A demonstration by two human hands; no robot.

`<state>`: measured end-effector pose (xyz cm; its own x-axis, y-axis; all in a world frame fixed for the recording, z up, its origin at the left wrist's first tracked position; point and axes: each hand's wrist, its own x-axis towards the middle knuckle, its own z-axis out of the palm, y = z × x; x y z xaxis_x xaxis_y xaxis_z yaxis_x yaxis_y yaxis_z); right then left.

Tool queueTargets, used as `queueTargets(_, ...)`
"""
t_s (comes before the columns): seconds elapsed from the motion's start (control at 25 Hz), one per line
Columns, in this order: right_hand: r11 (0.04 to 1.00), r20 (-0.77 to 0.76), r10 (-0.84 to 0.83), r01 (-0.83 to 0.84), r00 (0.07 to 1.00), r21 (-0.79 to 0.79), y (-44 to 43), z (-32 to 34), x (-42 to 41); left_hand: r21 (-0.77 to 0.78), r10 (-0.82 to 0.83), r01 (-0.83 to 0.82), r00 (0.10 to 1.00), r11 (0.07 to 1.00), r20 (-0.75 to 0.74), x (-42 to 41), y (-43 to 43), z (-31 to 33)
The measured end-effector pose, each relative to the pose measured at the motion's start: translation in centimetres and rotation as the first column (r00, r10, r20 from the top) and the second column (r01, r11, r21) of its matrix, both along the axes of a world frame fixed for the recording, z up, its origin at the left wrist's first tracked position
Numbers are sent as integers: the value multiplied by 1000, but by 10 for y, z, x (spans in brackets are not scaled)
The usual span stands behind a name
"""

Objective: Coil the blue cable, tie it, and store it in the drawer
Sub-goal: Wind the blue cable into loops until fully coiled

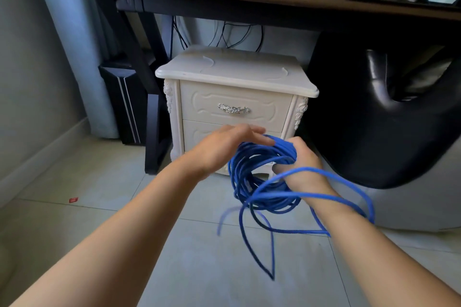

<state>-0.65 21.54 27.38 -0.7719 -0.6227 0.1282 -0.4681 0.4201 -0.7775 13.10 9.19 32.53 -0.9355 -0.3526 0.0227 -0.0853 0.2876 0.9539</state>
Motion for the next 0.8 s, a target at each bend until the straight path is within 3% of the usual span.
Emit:
queueTargets(0.08,1000,-29,-5,5,1000,-23,-3,3,2,-204,57,-62,998,977,-30,-1,-7,-9)
queueTargets(0.2,996,-63,82,-84,995,-24,-7,4,7,-310,-40,73,993,948,110,-7,-8,-27)
queueTargets(0.24,994,-83,108,-110,991,-10,-8,4,7,-284,-46,78,992,956,117,-9,-8,-28)
queueTargets(0.36,990,-199,132,-119,971,75,-9,3,6,8,-29,28,997,1000,67,-10,-10,-25)
queueTargets(0.4,989,-234,137,-118,963,93,-10,4,7,-37,-54,57,994,998,98,-11,-10,-24)
queueTargets(0.44,987,-265,143,-118,953,108,-11,5,8,-197,-69,102,984,975,167,-12,-9,-25)
queueTargets(0.52,983,-314,167,-135,935,123,-13,6,10,-518,24,98,974,850,223,-15,-4,-32)
queueTargets(0.56,980,-340,187,-152,922,129,-14,7,12,-596,90,40,978,802,186,-16,-3,-35)
queueTargets(0.8,971,-387,232,-236,893,36,-21,0,15,-576,255,-211,967,790,-4,-16,-17,-49)
